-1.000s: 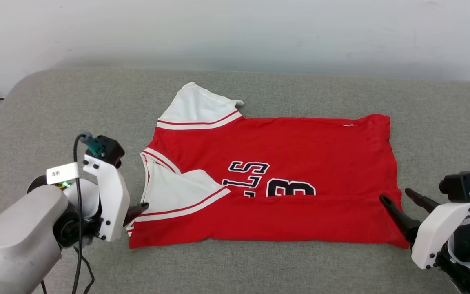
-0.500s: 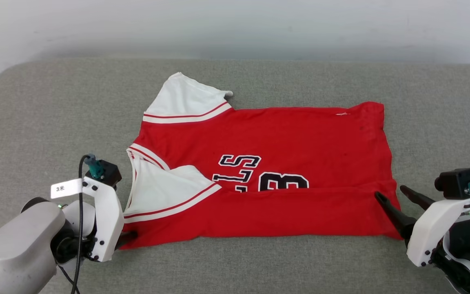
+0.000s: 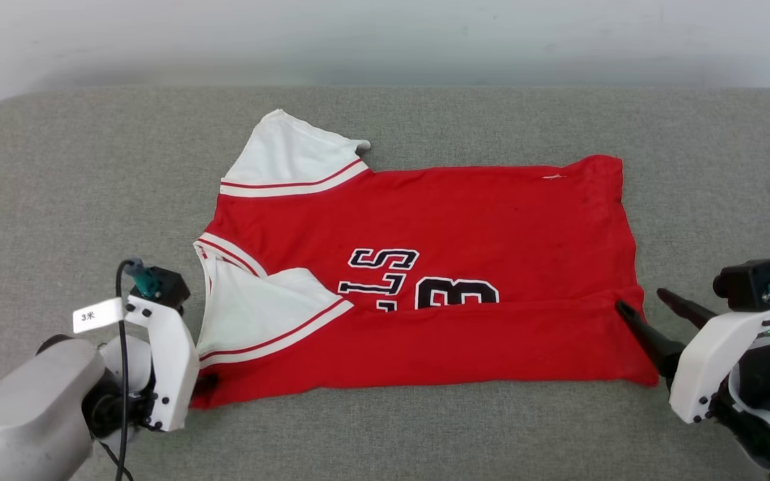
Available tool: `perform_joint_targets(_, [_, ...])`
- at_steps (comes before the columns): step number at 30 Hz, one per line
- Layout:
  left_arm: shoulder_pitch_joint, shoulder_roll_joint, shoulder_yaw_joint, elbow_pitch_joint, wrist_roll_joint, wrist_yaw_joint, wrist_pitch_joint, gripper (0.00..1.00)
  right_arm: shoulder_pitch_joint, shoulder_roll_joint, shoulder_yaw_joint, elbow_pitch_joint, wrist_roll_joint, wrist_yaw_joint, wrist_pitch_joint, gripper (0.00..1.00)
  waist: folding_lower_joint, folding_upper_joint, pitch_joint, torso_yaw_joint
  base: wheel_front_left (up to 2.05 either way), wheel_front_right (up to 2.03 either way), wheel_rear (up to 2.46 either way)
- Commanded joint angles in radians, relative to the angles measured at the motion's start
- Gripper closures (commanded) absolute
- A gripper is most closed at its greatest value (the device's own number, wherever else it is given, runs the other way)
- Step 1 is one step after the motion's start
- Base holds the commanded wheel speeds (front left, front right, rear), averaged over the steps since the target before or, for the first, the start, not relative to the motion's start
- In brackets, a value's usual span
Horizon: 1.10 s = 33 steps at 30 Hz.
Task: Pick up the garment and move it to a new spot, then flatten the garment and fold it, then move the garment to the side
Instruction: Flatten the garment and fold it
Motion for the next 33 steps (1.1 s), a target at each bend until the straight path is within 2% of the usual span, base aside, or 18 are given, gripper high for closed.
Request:
perform_joint_targets(1, [0.065, -0.033, -0.05, 0.004, -0.007, -0.002, 0.01, 1.0, -0.018, -0.008, -0.002, -0.008, -0.008, -0.001, 0.003, 0.0, 0.0001, 0.0, -0.006, 0.003, 0.0, 0.0, 0.0])
perform_joint_targets(8, [0.018, 0.009, -0.031, -0.037, -0.012, -0.001, -0.075, 1.0, -0.045, -0.091, -0.004, -0.055, -0.01, -0.001, 0.101, 0.0, 0.0001, 0.0, -0.045, 0.021, 0.0, 0.0, 0.0])
perform_joint_targets(14, [-0.002, 0.031, -0.038, -0.078, -0.001, -0.001, -0.148, 1.0, -0.061, -0.178, 0.017, -0.113, 0.027, -0.001, 0.293, 0.0, 0.0001, 0.0, -0.065, 0.036, 0.0, 0.0, 0.0])
perform_joint_targets(17, [-0.006, 0.038, -0.045, -0.099, 0.001, -0.001, -0.168, 1.0, -0.065, -0.201, 0.036, -0.128, 0.062, -0.001, 0.408, 0.0, 0.0001, 0.0, -0.068, 0.04, 0.0, 0.0, 0.0])
perform_joint_targets(24, [-0.03, 0.033, -0.054, -0.128, 0.012, -0.001, -0.194, 1.0, -0.088, -0.21, 0.087, -0.113, 0.064, -0.001, 0.59, 0.0, 0.0001, 0.0, -0.046, 0.058, 0.0, 0.0, 0.0])
perform_joint_targets(33, [-0.076, 0.017, -0.057, -0.141, 0.028, -0.001, -0.22, 1.0, -0.135, -0.136, 0.138, 0.012, 0.017, -0.001, 0.596, 0.0, 0.0001, 0.0, 0.014, 0.08, 0.0, 0.0, 0.0])
